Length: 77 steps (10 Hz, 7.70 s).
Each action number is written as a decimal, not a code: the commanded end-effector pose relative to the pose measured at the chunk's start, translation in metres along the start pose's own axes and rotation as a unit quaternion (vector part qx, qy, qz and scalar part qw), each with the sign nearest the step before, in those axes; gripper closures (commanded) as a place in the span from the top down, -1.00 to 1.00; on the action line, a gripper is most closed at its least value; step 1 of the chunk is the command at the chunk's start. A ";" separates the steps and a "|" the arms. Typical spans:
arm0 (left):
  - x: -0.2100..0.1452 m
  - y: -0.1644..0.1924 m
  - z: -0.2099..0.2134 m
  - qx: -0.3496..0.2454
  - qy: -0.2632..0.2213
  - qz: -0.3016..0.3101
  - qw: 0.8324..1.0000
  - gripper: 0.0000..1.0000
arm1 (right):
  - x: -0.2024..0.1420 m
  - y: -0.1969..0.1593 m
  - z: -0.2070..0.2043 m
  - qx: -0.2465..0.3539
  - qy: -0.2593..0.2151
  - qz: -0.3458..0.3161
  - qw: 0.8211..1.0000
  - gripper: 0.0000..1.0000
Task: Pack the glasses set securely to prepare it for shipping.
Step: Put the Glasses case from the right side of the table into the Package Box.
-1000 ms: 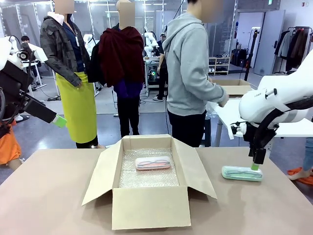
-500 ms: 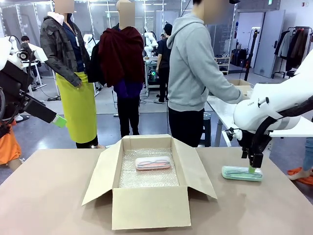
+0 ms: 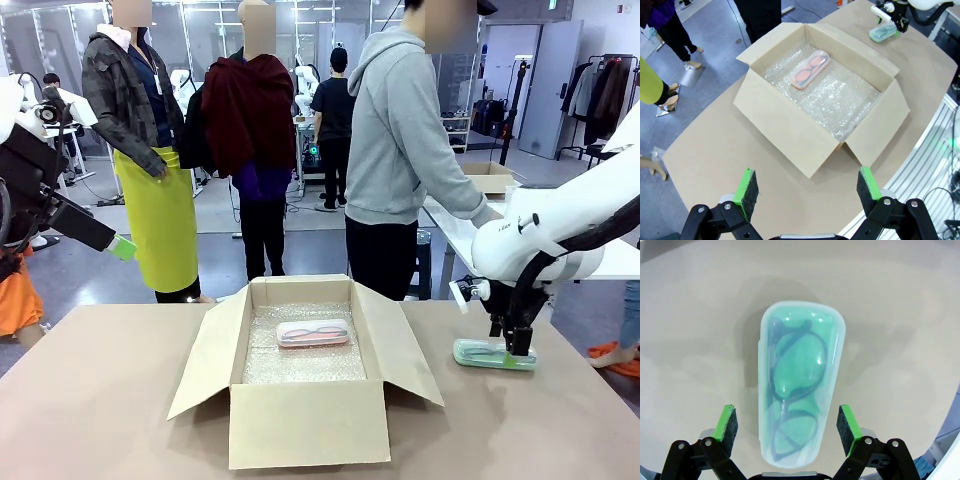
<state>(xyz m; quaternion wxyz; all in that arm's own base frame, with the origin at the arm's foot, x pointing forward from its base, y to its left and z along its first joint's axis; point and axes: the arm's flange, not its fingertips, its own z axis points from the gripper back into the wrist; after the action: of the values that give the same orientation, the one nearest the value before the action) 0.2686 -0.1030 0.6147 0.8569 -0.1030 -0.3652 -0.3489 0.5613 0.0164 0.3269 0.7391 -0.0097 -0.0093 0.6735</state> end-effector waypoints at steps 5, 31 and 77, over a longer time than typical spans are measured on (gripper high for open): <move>0.000 0.001 0.002 -0.002 -0.003 -0.002 1.000 1.00 | 0.003 -0.007 -0.013 -0.005 -0.004 -0.004 1.000 0.76; 0.000 0.001 0.002 -0.002 -0.003 -0.002 1.000 1.00 | 0.141 0.046 0.191 -0.082 -0.028 -0.009 0.996 0.30; 0.000 0.001 0.002 -0.002 -0.003 -0.002 1.000 1.00 | 0.377 0.060 0.018 0.075 -0.034 0.026 0.996 1.00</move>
<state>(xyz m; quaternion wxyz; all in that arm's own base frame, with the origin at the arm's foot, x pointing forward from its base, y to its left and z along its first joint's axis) 0.2686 -0.1030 0.6147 0.8569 -0.1030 -0.3652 -0.3489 0.5376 0.3978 0.3429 0.7195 0.0689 0.0151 0.6909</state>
